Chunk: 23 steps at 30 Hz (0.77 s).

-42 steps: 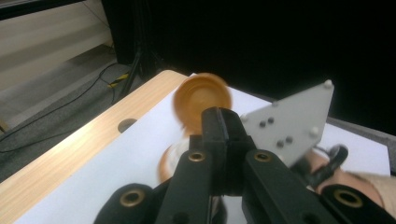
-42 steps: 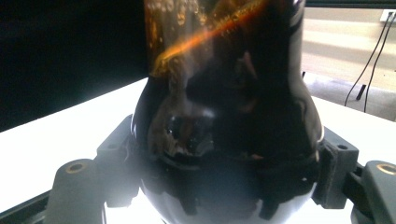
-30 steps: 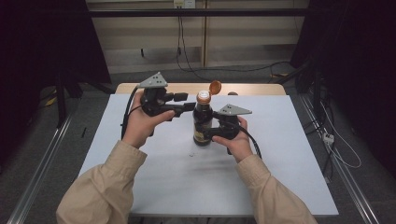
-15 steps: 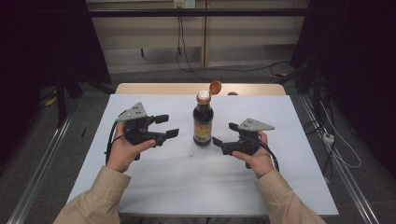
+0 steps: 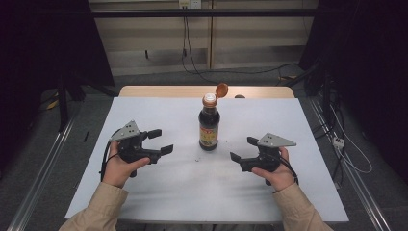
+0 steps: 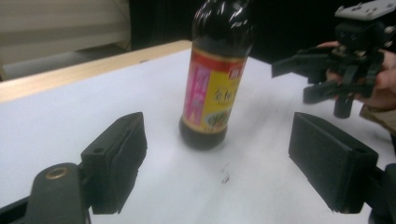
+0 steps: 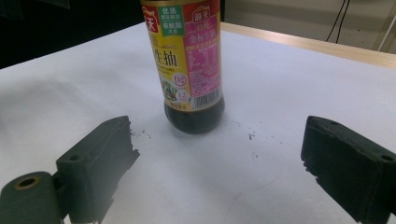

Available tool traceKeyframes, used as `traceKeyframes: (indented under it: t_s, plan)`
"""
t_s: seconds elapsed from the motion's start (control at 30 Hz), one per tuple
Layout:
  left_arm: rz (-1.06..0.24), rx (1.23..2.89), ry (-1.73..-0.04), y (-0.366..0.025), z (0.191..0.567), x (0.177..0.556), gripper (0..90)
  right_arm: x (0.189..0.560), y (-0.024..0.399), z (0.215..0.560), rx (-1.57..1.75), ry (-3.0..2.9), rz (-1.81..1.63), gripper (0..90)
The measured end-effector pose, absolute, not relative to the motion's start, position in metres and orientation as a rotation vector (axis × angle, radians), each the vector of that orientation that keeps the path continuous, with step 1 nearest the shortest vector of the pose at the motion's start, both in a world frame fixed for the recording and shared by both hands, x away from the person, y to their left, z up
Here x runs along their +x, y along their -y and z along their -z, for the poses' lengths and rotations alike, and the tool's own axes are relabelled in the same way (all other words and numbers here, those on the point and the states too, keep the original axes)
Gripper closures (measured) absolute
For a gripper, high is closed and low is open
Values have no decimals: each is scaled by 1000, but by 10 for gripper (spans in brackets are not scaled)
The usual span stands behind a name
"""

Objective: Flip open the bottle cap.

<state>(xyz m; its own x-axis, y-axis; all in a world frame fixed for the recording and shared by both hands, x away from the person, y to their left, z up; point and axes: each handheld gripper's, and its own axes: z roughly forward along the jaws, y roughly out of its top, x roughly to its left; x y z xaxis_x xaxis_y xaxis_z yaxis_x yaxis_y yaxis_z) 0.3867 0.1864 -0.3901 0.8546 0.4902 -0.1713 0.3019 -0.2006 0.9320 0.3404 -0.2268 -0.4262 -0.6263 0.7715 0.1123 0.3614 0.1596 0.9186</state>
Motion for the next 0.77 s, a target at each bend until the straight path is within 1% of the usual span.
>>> traceKeyframes:
  t_s: [0.3, 0.6, 0.77]
  plan:
    - [-188, 1823, -620, -198, 401, 380, 168, 329, 234, 431, 1072, -2065, -1423, 87]
    - [-196, 1882, -630, -201, 413, 375, 153, 320, 248, 436, 1091, -2057, -1406, 90]
    - [-194, 1880, -640, -203, 417, 372, 151, 318, 252, 437, 1107, -2046, -1409, 90]
